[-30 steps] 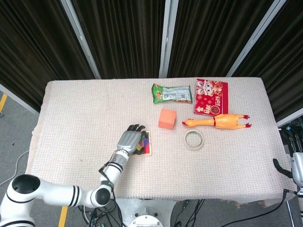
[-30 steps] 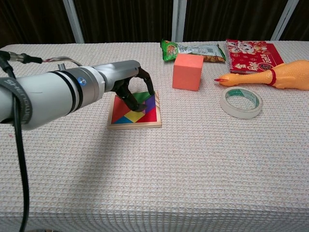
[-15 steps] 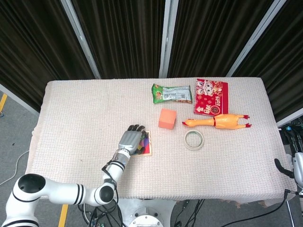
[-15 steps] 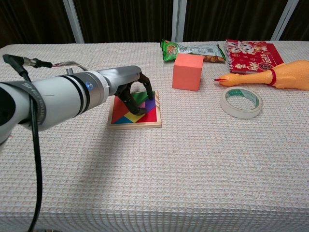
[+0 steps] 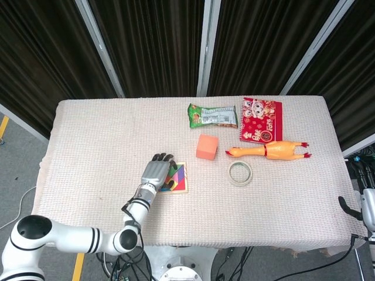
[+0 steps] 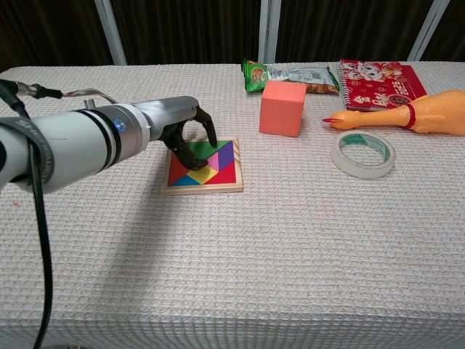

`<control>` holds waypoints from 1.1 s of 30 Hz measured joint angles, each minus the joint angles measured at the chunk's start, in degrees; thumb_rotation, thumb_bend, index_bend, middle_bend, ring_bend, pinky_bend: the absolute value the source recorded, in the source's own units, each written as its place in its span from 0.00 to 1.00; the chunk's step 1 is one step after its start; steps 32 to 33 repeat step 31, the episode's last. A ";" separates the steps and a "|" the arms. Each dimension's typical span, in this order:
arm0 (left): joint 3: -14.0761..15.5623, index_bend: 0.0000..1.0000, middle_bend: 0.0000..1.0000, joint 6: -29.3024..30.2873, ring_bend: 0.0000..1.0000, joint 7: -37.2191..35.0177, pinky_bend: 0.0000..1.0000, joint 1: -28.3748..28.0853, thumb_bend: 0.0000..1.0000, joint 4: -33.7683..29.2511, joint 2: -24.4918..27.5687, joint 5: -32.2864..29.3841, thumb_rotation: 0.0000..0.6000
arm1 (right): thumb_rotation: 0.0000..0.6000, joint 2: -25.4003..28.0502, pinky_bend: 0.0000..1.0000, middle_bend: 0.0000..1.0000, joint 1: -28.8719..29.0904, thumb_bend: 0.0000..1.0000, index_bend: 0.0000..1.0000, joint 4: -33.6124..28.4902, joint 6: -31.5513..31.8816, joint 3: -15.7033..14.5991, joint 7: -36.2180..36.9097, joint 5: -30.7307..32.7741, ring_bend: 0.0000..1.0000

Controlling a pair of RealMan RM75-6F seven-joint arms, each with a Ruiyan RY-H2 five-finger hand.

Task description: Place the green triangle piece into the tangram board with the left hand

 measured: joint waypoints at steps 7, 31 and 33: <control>-0.17 0.33 0.09 0.74 0.00 -0.98 0.02 0.70 0.36 -2.35 1.34 1.68 1.00 | 1.00 0.05 0.00 0.00 -0.04 0.21 0.00 -0.09 0.12 0.04 -0.01 -0.01 0.00; 26.79 0.22 0.10 26.74 0.00 -27.87 0.03 33.32 0.18 -5.00 27.73 53.56 1.00 | 1.00 -0.40 0.00 0.00 0.73 0.21 0.00 -3.62 1.01 -0.77 -4.00 -3.08 0.00; 26.79 0.22 0.10 26.74 0.00 -27.87 0.03 33.32 0.18 -5.00 27.73 53.56 1.00 | 1.00 -0.40 0.00 0.00 0.73 0.21 0.00 -3.62 1.01 -0.77 -4.00 -3.08 0.00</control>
